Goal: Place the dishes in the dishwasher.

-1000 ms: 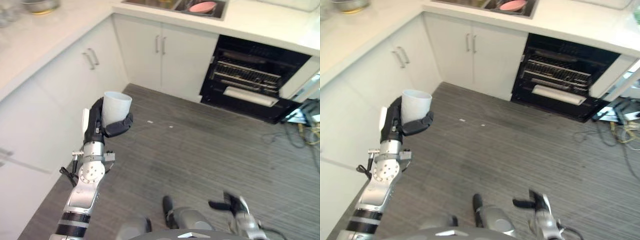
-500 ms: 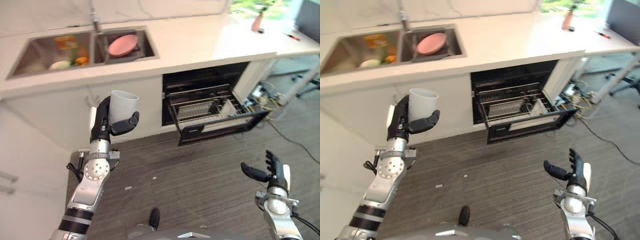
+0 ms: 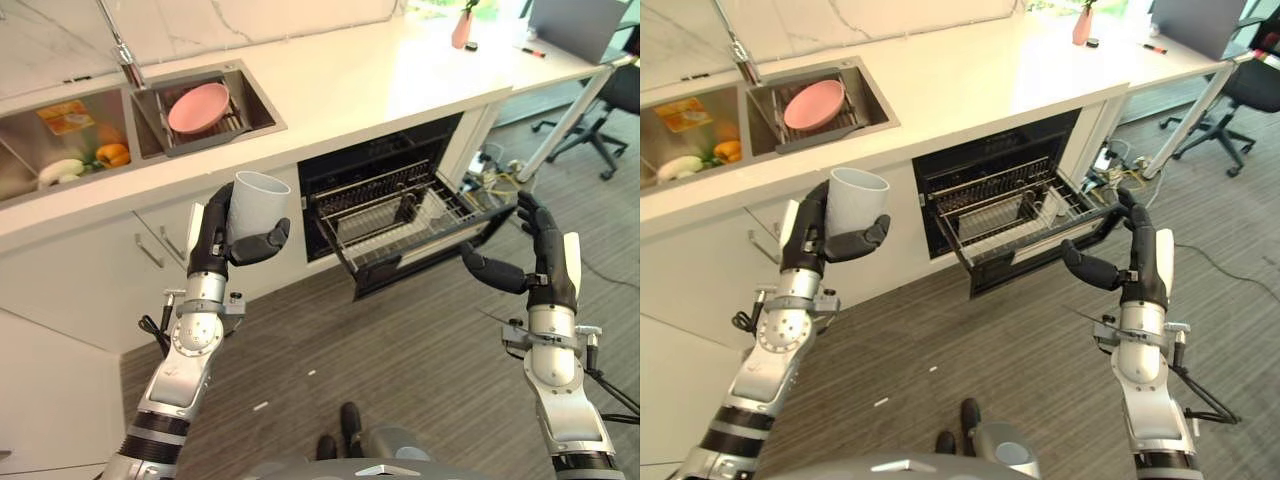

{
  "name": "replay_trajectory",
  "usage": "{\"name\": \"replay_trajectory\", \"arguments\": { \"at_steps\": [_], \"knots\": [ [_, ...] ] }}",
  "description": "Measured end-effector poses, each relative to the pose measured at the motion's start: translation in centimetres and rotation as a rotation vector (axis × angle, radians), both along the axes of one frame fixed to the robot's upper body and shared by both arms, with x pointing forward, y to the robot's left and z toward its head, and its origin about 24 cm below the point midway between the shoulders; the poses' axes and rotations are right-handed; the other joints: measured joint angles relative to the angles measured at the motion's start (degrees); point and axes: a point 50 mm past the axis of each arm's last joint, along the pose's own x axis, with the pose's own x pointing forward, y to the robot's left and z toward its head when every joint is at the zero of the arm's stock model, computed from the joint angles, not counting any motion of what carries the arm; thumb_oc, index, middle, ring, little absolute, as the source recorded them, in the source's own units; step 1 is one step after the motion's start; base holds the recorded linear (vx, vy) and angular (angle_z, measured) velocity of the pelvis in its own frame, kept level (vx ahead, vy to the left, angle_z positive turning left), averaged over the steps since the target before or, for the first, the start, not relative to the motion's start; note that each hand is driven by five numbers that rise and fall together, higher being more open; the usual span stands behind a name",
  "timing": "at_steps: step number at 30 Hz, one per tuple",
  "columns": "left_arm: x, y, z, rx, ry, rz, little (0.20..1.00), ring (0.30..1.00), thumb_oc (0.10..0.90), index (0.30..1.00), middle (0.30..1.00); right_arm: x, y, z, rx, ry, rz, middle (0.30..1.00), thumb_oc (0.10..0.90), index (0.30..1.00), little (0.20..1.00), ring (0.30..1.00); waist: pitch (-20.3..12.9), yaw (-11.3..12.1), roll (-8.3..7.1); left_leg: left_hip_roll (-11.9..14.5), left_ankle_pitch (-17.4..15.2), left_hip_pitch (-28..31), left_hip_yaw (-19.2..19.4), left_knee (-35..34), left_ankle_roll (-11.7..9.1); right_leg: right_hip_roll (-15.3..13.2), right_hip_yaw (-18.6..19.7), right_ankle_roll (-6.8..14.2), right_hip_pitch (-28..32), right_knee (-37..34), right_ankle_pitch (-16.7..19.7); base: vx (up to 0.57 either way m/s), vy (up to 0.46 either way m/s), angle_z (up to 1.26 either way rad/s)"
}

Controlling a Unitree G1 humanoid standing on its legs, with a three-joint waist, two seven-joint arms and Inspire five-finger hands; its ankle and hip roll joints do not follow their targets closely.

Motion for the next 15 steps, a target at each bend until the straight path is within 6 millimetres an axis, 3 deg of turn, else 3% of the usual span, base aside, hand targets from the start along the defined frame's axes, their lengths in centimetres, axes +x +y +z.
{"name": "replay_trajectory", "arguments": {
  "at_steps": [1,3,6,7,8,9,10,11,12,13,14,15],
  "knots": [
    [0.0,0.1,0.0,0.001,0.003,0.005,0.300,0.300,0.400,0.300,0.300,0.0,0.3,-0.4,0.041,0.015,0.025,0.900,0.800,0.900,0.900,0.900,0.0,0.1,-0.03,0.5,-0.3,0.8,0.1,-0.6,-0.5,0.4,0.2,1.2,0.8,-0.7,-0.1,0.09,-0.086,-0.05],
    [-0.1,0.2,-0.1,0.008,0.008,0.010,0.300,0.300,0.400,0.300,0.300,0.4,1.1,-0.5,0.137,0.017,0.089,0.900,0.800,0.900,0.900,0.900,-0.3,0.2,-0.26,1.0,-0.8,1.8,0.6,-0.7,-1.0,0.8,-0.1,1.3,1.7,-1.3,-0.3,0.07,-0.111,-0.24],
    [0.1,0.1,-0.7,0.026,0.033,-0.004,0.300,0.300,0.400,0.300,0.300,1.2,2.2,-0.1,0.256,-0.028,0.151,0.900,0.800,0.900,0.900,0.900,-0.7,0.2,-0.50,0.9,-1.9,0.9,2.2,2.3,-2.3,1.0,1.6,-0.2,2.2,-1.6,0.2,0.07,-0.076,-0.26],
    [0.8,-0.4,-1.6,0.045,0.075,-0.034,0.300,0.300,0.400,0.300,0.300,2.1,3.2,0.3,0.339,-0.052,0.202,0.900,0.800,0.900,0.900,0.900,-0.1,0.0,-2.64,-0.8,-3.6,-4.3,3.8,13.9,-2.5,-1.4,2.4,-2.5,3.5,-2.9,0.8,0.16,-0.129,-0.02],
    [1.0,-0.8,-2.2,0.054,0.106,-0.057,0.300,0.300,0.400,0.300,0.300,2.4,3.7,0.4,0.361,-0.057,0.231,0.900,0.800,0.900,0.900,0.900,-0.1,-0.1,-3.03,0.8,-5.1,-7.4,5.7,21.9,-2.4,-1.6,2.5,-3.4,4.9,-4.1,0.8,0.16,-0.128,-0.18],
    [1.5,-1.6,-2.3,0.034,0.108,-0.070,0.300,0.300,0.400,0.300,0.300,2.9,4.6,0.9,0.426,-0.089,0.270,0.900,0.800,0.900,0.900,0.900,0.8,1.4,-3.63,0.4,-2.8,-16.3,4.3,38.1,-6.0,-1.5,4.3,-4.1,4.0,-2.3,-0.2,0.10,-0.016,-0.14],
    [1.5,-1.6,-2.3,0.034,0.108,-0.070,0.300,0.300,0.400,0.300,0.300,2.9,4.6,0.9,0.426,-0.089,0.270,0.900,0.800,0.900,0.900,0.900,0.8,1.4,-3.63,0.4,-2.8,-16.3,4.3,38.1,-6.0,-1.5,4.3,-4.1,4.0,-2.3,-0.2,0.19,0.041,-0.52],
    [2.0,-2.3,-1.9,0.031,0.090,-0.086,0.300,0.300,0.400,0.300,0.300,3.7,5.5,1.7,0.511,-0.145,0.290,0.900,0.800,0.900,0.900,0.900,2.4,2.8,-5.37,2.1,1.7,-27.6,6.5,55.3,-6.9,-1.9,5.7,-4.3,3.4,-2.4,-0.2,0.44,0.171,-0.74],
    [1.8,-2.2,-2.4,0.043,0.116,-0.087,0.300,0.300,0.400,0.300,0.300,4.0,7.7,1.8,0.538,-0.134,0.377,0.900,0.800,0.900,0.900,0.900,3.2,3.4,-7.51,4.0,-0.6,-31.0,8.4,49.5,-4.2,-3.7,5.7,-2.7,6.8,-5.2,-0.3,0.54,0.216,-0.65],
    [2.0,-2.9,-2.9,0.055,0.136,-0.107,0.300,0.300,0.400,0.300,0.300,3.7,8.5,2.2,0.516,-0.134,0.440,0.900,0.800,0.900,0.900,0.900,2.6,2.4,-3.82,8.7,-0.7,-29.8,9.0,31.5,-3.0,-1.9,5.1,4.3,9.1,-7.9,-4.2,0.41,0.201,-0.59],
    [2.5,-3.8,-2.7,0.074,0.127,-0.139,0.300,0.300,0.400,0.300,0.300,3.8,8.6,3.5,0.474,-0.167,0.480,0.900,0.800,0.900,0.900,0.900,2.2,2.9,1.52,14.0,-0.3,-27.9,8.8,14.5,-3.1,1.2,4.9,3.1,6.9,-1.2,-5.7,0.25,0.074,-0.35],
    [3.1,-4.0,-2.5,0.093,0.109,-0.144,0.300,0.300,0.400,0.300,0.300,4.0,8.9,4.3,0.459,-0.193,0.508,0.900,0.800,0.900,0.900,0.900,2.3,2.6,2.91,15.3,0.5,-26.2,8.6,3.2,-4.5,-0.1,1.6,-3.1,8.6,-1.5,-4.3,0.22,0.056,-0.08]
  ]
}}
